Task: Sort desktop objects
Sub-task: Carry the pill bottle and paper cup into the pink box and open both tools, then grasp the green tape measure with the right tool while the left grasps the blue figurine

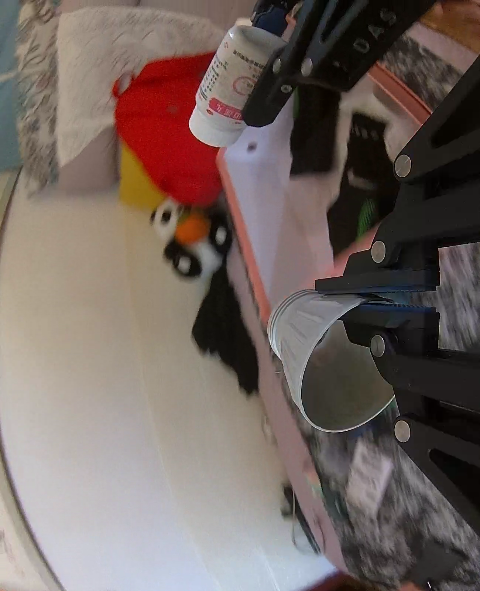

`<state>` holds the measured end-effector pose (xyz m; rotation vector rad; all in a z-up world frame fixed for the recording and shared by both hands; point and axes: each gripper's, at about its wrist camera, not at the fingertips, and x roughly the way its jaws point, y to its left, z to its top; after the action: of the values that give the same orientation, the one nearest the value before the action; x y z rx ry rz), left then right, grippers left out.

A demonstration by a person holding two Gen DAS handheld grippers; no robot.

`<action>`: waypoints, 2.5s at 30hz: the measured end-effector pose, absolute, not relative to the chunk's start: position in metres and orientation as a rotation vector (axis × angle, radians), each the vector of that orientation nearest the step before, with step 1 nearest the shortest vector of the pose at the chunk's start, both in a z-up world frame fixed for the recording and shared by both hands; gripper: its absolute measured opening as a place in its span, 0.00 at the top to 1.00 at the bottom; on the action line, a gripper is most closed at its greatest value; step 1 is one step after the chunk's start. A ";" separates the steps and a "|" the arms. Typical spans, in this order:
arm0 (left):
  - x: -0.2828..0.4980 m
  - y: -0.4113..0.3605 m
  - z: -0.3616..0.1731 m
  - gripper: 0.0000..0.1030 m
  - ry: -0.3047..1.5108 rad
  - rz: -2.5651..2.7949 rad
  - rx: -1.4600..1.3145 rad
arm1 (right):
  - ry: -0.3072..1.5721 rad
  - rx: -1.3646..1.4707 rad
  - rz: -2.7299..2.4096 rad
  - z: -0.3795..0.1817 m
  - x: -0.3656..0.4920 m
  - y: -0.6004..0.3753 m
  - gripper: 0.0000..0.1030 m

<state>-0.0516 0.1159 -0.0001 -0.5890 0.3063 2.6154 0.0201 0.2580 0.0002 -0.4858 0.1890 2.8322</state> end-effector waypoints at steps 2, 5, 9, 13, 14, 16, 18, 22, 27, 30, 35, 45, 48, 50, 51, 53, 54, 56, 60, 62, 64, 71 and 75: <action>-0.062 0.143 -0.010 1.00 0.313 2.562 -0.638 | 0.221 -0.526 2.782 -0.007 0.015 0.282 0.56; -0.082 0.169 -0.026 1.00 0.266 2.484 -0.752 | 0.208 -0.542 2.733 -0.012 0.011 0.304 0.56; -0.089 0.178 -0.034 0.98 0.262 2.491 -0.794 | 0.192 -0.579 2.708 -0.020 0.008 0.319 0.56; -0.087 0.181 -0.035 0.86 0.282 2.534 -0.781 | 0.178 -0.619 2.688 -0.027 0.001 0.325 0.54; -0.086 0.181 -0.035 0.68 0.287 2.545 -0.777 | 0.172 -0.622 2.686 -0.027 -0.001 0.324 0.47; -0.085 0.182 -0.036 0.27 0.297 2.566 -0.770 | 0.122 -0.587 2.680 -0.024 -0.002 0.316 0.21; -0.083 0.183 -0.036 0.13 0.307 2.588 -0.763 | 0.058 -0.546 2.673 -0.023 -0.002 0.306 0.04; -0.081 0.186 -0.038 0.07 0.328 2.630 -0.748 | -0.039 -0.454 2.694 -0.015 0.003 0.285 0.03; -0.076 0.173 -0.028 0.05 0.295 2.672 -0.708 | -0.022 -0.410 2.722 -0.005 0.008 0.274 0.03; -0.074 0.162 -0.022 0.04 0.275 2.690 -0.692 | -0.019 -0.370 2.736 0.002 0.014 0.265 0.03; -0.064 0.130 -0.016 0.04 0.272 2.732 -0.675 | -0.055 -0.344 2.757 0.010 0.019 0.241 0.03; -0.060 -0.006 -0.029 0.03 0.231 2.920 -0.733 | -0.095 -0.311 2.850 0.012 0.022 0.179 0.03; -0.071 -0.064 -0.046 0.03 0.118 2.993 -0.792 | -0.042 -0.294 2.918 0.007 0.018 0.157 0.03; -0.078 -0.093 -0.057 0.03 0.070 3.038 -0.855 | -0.007 -0.321 2.974 0.001 0.009 0.139 0.03; -0.083 -0.107 -0.058 0.03 0.029 3.052 -0.892 | 0.011 -0.338 3.003 -0.002 0.004 0.131 0.03; -0.086 -0.129 -0.054 0.03 -0.056 3.064 -0.875 | 0.035 -0.386 3.044 -0.005 -0.009 0.115 0.03; -0.085 -0.137 -0.051 0.03 -0.079 3.077 -0.860 | 0.044 -0.410 3.064 -0.006 -0.016 0.108 0.03; -0.082 -0.150 -0.047 0.03 -0.113 3.097 -0.842 | 0.076 -0.456 3.105 -0.008 -0.032 0.094 0.03; -0.078 -0.166 -0.043 0.03 -0.214 3.086 -0.845 | 0.199 -0.645 3.123 -0.019 -0.085 0.079 0.03; -0.078 -0.169 -0.041 0.03 -0.226 3.088 -0.842 | 0.260 -0.725 3.112 -0.027 -0.111 0.077 0.04; -0.078 -0.172 -0.039 0.03 -0.225 3.093 -0.837 | 0.309 -0.780 3.089 -0.038 -0.132 0.077 0.04; -0.081 -0.184 -0.044 0.02 -0.208 3.120 -0.878 | 0.388 -0.965 3.028 -0.080 -0.169 0.091 0.04; -0.083 -0.189 -0.048 0.02 -0.222 3.133 -0.903 | 0.517 -1.143 3.042 -0.093 -0.177 0.099 0.04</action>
<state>-0.0826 -0.1886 -0.0477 -0.9033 -0.2218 3.1329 -0.1775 0.0988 -0.0932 -1.1428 0.5167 3.0419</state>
